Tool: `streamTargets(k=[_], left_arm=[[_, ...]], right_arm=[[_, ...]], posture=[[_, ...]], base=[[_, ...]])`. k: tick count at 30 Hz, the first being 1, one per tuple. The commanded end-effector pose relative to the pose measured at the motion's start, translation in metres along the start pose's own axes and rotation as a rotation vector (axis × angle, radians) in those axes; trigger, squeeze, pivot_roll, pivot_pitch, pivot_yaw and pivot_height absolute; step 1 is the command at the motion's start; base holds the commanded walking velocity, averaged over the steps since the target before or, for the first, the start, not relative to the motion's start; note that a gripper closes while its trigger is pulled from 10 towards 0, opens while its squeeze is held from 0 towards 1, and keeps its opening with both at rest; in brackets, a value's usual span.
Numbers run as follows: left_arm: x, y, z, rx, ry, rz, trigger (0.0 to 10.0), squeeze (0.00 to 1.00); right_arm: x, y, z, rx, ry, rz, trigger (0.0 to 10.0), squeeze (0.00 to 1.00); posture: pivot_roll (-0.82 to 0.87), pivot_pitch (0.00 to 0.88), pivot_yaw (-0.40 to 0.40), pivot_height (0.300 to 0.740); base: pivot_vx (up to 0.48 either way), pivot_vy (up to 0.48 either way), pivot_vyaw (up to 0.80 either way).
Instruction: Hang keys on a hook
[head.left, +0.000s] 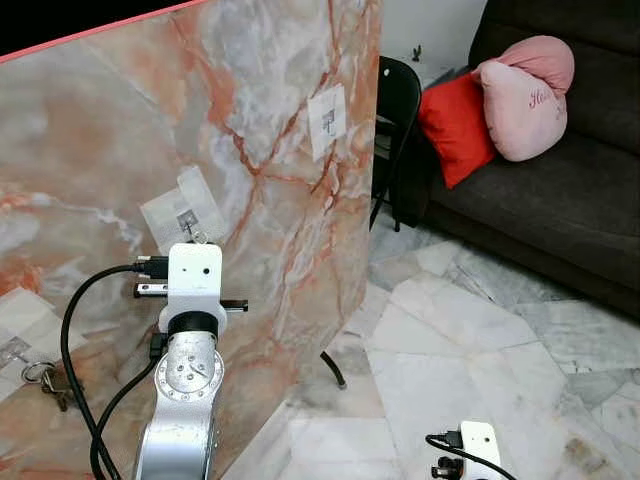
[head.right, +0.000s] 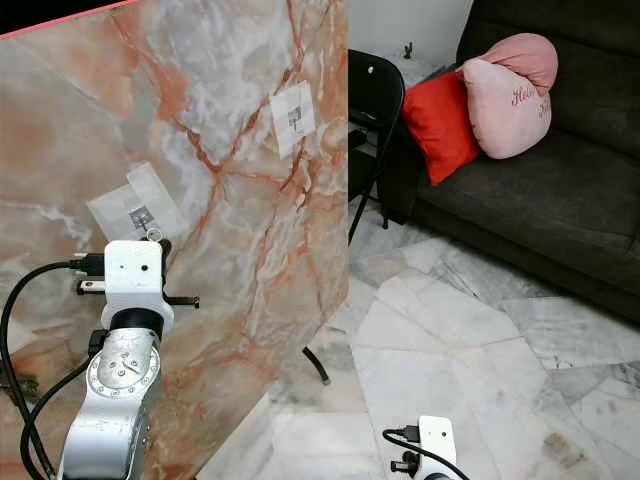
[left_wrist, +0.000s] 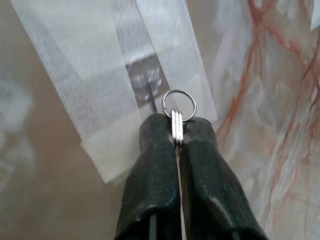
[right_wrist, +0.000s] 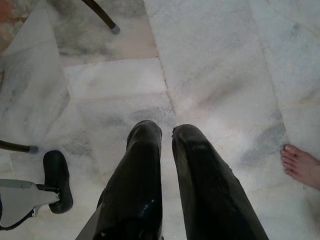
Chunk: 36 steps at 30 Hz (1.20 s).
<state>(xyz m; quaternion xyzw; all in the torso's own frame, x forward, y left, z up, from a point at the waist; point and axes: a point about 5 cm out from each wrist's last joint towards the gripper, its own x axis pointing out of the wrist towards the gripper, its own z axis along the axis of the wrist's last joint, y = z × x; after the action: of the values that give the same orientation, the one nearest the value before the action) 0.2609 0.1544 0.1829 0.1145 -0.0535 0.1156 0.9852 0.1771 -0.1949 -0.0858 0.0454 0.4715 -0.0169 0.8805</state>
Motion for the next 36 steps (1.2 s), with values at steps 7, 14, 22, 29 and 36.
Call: streamTargets(k=[7,14,22,29,36], left_arm=[[0.0014,0.002,0.0067,0.006,0.006,0.019,10.0,0.0],[0.0011,0.0039,0.0037,0.032,0.044,0.022,10.0,0.0],[0.0012,0.0051,0.0027,0.021,0.065,0.03,10.0,0.0],[0.0021,0.005,0.0052,0.009,0.064,0.033,10.0,0.0],[0.0016,0.0048,0.0032,0.021,0.09,0.027,10.0,0.0]], right_arm=[[0.0003,0.0006,0.0004,0.0,0.005,0.0,10.0,0.0],[0.0003,0.0008,0.0002,0.001,0.006,0.0,10.0,0.0],[0.0003,0.001,0.0002,0.001,0.006,0.002,10.0,0.0],[0.0003,0.0008,0.0001,0.002,0.006,0.002,10.0,0.0],[0.0002,0.0004,-0.0001,0.001,0.007,0.002,10.0,0.0]], posture=[[-0.01,0.025,-0.006,0.74],[-0.01,0.025,-0.005,0.74],[-0.01,0.024,-0.005,0.74],[-0.01,0.022,-0.006,0.74],[-0.01,0.02,-0.006,0.74]], base=[[0.0,0.0,0.0],[0.0,0.0,0.0],[0.0,0.0,0.0],[0.0,0.0,0.0],[0.0,0.0,0.0]])
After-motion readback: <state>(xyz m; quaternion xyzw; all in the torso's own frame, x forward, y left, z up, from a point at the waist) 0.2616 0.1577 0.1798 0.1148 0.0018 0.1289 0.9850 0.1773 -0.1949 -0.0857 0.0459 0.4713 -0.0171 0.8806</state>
